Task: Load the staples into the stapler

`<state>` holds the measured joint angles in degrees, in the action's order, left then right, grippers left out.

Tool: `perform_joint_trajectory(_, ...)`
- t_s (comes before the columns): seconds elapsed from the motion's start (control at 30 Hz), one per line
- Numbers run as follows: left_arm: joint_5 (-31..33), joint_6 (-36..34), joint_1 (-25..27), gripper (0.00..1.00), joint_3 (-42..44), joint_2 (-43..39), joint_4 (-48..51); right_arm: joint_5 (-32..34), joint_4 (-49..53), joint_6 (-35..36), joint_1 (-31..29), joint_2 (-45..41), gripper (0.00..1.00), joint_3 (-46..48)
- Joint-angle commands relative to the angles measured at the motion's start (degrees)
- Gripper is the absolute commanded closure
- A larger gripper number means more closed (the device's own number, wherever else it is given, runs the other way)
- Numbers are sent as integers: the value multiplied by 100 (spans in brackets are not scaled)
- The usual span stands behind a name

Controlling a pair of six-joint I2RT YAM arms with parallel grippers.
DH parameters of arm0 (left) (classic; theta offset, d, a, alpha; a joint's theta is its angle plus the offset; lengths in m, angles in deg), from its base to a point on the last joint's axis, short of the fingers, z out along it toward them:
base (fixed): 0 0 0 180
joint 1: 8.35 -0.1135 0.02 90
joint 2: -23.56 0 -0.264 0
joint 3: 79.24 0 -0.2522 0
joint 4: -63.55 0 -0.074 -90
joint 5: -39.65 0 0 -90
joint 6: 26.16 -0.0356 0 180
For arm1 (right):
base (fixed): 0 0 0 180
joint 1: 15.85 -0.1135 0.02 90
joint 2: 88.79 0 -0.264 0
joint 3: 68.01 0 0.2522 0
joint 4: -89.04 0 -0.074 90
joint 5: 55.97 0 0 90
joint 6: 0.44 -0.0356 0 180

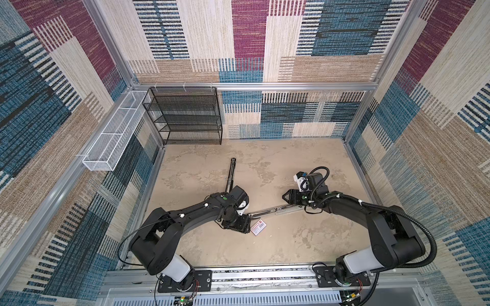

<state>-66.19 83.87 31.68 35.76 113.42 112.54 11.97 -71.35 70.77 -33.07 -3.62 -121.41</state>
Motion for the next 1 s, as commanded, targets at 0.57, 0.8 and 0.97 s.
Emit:
perform_joint_trajectory(0.57, 1360, -130, -104, 49, -2764, 2462, 163, 358, 88, -77, -10, -370, 32, 340)
perform_joint_trajectory(0.8, 1417, -342, -406, 47, -3880, 3084, 417, -163, -42, 70, -19, -451, 29, 408)
perform_joint_trajectory(0.97, 1362, -329, -478, 40, -3758, 2616, 422, -205, -50, 147, -178, -202, 29, 269)
